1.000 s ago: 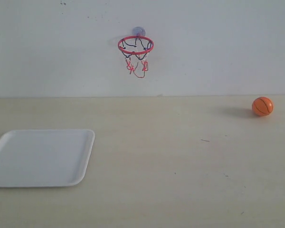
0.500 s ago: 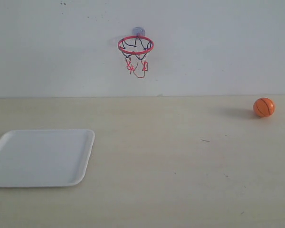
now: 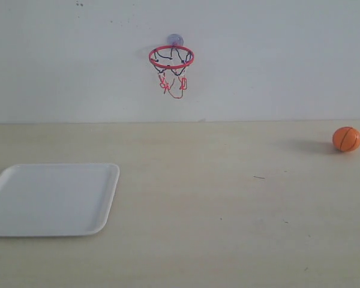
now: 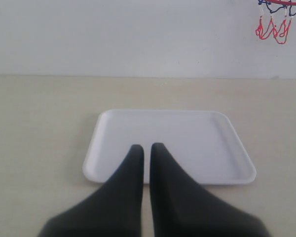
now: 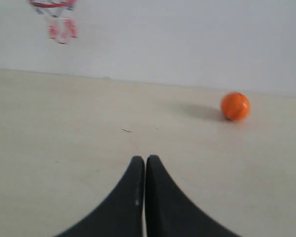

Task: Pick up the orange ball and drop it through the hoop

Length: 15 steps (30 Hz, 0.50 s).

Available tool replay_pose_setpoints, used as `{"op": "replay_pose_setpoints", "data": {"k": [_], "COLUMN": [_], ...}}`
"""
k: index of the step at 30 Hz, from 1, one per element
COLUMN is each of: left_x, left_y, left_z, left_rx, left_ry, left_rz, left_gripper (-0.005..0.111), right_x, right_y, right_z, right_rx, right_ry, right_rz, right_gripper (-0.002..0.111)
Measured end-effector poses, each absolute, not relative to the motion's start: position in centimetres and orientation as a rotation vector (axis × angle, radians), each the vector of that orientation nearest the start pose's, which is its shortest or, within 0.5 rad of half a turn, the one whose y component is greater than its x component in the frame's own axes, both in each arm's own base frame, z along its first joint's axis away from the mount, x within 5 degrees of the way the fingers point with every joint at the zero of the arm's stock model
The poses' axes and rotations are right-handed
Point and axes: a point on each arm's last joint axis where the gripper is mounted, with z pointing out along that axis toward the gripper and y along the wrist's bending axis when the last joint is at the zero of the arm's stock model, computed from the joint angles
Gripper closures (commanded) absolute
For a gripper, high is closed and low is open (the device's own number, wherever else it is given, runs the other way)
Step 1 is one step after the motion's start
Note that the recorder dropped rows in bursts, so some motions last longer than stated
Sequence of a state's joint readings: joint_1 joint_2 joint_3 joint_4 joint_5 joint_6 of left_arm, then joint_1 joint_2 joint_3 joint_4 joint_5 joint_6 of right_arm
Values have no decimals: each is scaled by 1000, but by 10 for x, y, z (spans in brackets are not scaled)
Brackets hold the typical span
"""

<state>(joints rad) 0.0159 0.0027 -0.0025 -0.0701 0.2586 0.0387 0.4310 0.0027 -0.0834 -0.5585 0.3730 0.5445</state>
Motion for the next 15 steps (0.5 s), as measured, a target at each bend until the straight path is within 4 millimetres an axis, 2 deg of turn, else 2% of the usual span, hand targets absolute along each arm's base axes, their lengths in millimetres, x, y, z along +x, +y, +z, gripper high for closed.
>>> {"op": "replay_pose_setpoints", "data": {"k": [1,6,10,15], "left_x": [55,55,55,55], "left_y": [-1,-1,-1,-1], "left_z": [191,191,191,191], "left_rx": [-26,-26,-26,-26], "left_ry": [1742,1742,1742,1742], "left_rz": [-25,-25,-25,-25], "left_gripper": [103,103,103,103], "right_x": [51,47,48,49], "right_y": [12,23,29,29], "right_z": [213,207,199,200], "right_rx": [-296,-487,-464,-458], "right_ry": [1691,1656,1611,1587], "right_rz": [207,241,328,321], "right_gripper": [108,108,108,108]}}
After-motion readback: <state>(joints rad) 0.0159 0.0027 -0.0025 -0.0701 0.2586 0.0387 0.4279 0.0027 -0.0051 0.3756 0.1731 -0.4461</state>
